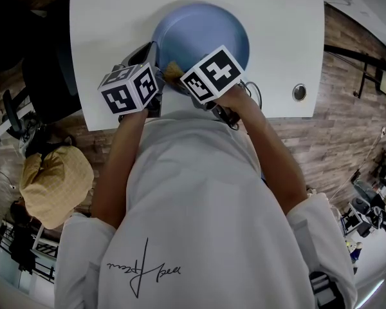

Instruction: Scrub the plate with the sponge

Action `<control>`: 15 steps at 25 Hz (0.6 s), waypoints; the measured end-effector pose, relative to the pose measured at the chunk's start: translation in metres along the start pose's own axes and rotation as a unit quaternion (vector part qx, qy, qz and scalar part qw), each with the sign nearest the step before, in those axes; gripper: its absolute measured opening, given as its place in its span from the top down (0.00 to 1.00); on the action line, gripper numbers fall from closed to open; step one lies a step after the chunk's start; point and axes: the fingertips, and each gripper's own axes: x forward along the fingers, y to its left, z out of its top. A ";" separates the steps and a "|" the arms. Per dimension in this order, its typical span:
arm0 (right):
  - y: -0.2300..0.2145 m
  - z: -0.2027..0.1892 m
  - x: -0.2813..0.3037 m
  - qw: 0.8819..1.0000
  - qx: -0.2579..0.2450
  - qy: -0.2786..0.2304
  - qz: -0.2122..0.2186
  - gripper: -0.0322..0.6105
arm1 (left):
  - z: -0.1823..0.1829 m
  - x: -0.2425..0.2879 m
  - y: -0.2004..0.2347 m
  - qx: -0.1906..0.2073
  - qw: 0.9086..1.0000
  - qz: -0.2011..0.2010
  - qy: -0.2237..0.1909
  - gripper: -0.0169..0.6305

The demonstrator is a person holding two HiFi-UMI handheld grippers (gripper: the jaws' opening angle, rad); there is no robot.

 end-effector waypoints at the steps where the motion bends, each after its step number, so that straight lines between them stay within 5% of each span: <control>1: 0.000 -0.002 -0.001 1.000 -0.002 0.007 0.003 0.88 | 0.000 0.000 0.000 -0.001 1.000 0.000 0.000 0.95; 15: -0.002 -0.018 -0.007 0.997 -0.027 0.062 0.020 0.88 | 0.002 -0.002 -0.001 -0.005 1.000 -0.003 -0.002 0.95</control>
